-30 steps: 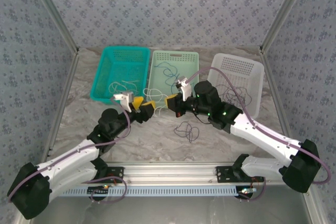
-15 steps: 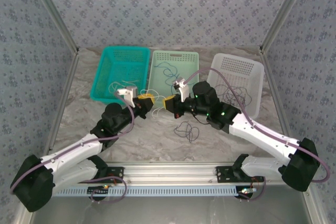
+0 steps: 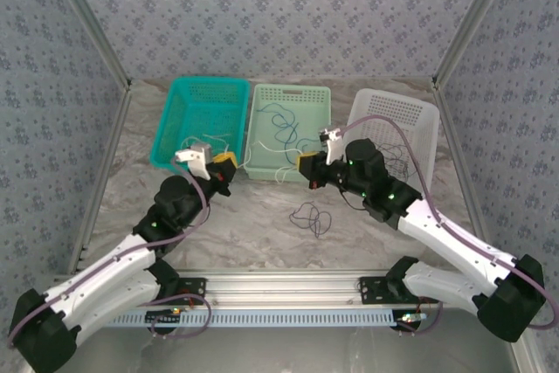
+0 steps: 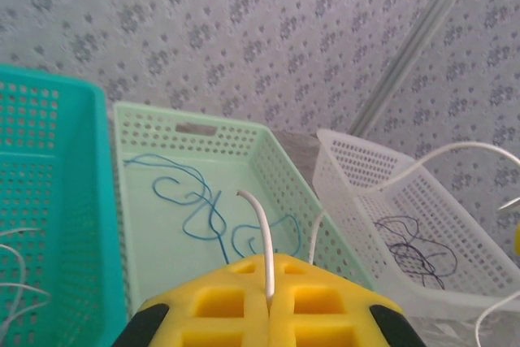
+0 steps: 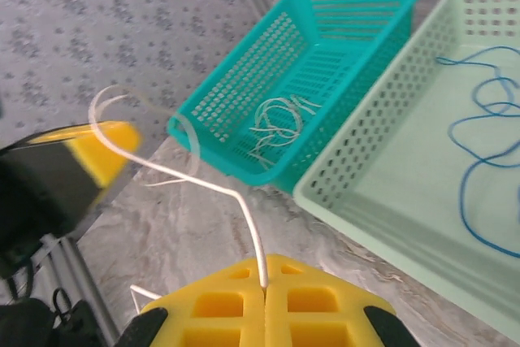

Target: Untangle the cables

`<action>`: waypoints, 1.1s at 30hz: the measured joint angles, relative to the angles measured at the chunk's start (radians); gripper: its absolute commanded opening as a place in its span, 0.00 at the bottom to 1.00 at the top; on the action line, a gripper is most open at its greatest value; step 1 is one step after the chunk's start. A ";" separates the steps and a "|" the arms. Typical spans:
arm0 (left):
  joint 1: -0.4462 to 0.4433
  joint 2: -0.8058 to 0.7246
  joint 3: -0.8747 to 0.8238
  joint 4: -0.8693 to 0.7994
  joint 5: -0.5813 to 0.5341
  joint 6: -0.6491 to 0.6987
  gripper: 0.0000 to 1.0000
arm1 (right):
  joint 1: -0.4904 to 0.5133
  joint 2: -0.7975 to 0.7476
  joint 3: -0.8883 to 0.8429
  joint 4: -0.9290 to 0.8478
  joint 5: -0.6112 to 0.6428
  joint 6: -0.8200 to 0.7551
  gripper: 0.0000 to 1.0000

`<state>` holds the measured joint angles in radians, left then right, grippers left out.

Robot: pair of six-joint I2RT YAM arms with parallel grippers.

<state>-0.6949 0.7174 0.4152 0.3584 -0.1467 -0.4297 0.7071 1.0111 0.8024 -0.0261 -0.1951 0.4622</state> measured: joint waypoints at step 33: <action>0.497 0.289 0.441 -0.005 0.131 0.159 0.00 | 0.085 0.664 0.482 -0.098 -0.163 -0.037 0.00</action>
<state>-0.1978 1.0061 0.8558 0.3534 -0.0158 -0.2703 0.7918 1.6749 1.2842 -0.1242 -0.3576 0.4255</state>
